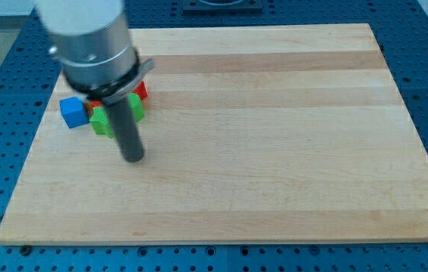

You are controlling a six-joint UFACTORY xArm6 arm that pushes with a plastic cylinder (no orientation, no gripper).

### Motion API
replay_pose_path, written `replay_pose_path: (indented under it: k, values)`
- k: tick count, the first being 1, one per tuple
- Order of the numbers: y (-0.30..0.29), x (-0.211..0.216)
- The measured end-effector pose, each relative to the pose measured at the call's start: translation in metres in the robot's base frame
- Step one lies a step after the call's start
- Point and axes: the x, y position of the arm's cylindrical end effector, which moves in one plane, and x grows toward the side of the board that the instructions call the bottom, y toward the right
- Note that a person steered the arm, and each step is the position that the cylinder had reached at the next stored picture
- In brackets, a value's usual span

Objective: Point your arm at the blue cube

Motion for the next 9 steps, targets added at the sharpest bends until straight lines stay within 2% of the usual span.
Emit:
replay_pose_path:
  k: [1, 4, 6, 7, 8, 9]
  values:
    - [-0.04, 0.001]
    - [-0.068, -0.02]
    - [-0.153, -0.029]
    - [-0.152, -0.037]
    - [-0.152, -0.073]
    - [-0.15, -0.086]
